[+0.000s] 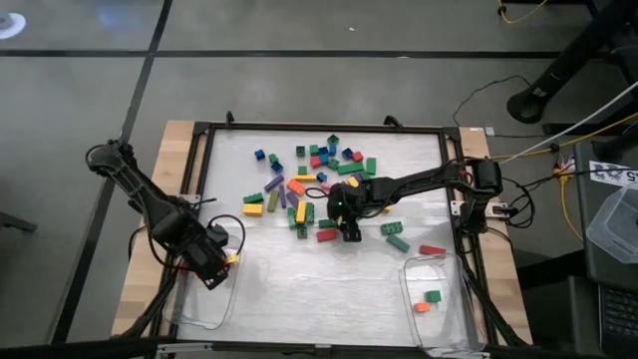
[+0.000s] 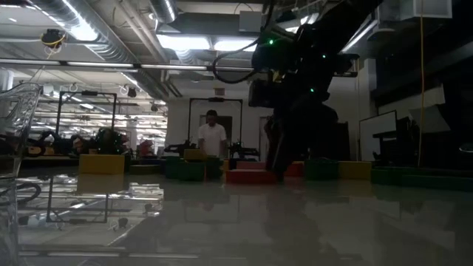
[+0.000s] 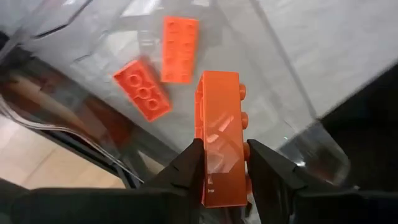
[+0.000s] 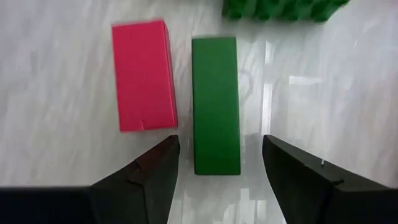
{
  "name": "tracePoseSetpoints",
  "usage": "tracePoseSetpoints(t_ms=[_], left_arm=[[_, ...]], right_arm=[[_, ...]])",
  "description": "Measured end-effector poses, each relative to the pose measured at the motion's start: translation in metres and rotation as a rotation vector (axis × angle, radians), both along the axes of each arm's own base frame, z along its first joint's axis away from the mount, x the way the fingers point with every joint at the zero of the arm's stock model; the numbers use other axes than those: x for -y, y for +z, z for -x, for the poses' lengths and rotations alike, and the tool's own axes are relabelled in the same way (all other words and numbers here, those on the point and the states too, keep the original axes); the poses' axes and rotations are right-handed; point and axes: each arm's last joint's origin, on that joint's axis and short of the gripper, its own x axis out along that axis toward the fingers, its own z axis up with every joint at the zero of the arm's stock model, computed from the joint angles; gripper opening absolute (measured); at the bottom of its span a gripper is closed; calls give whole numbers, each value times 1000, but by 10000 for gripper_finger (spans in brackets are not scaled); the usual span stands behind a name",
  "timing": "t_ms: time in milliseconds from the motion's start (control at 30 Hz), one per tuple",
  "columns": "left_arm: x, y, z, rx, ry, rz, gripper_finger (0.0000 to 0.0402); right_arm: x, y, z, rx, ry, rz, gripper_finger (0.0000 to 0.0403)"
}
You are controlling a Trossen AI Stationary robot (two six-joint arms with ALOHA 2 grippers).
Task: Sort blocks by size
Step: Put the large orange game piece into the left transparent bin, then put the large green wooden block into the left transparent bin
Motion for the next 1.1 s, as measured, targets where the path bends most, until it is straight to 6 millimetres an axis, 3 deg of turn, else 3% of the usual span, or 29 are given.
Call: tracePoseSetpoints(t_ms=[200, 367, 700, 933, 1100], left_arm=[[-4, -20, 4, -67, 50, -51, 98], [-5, -25, 5, -68, 1, -64, 98], [-8, -35, 7, -104, 70, -77, 100], [-13, -55, 14, -185, 125, -112, 133], [-13, -58, 15, -192, 95, -114, 140]], right_arm=[[0, -12, -3, -28, 1, -1, 230], [0, -12, -3, -27, 1, -1, 223], [1, -13, -3, -27, -5, 3, 166], [1, -14, -3, -28, -7, 4, 138], [1, -14, -3, -30, -7, 3, 118]])
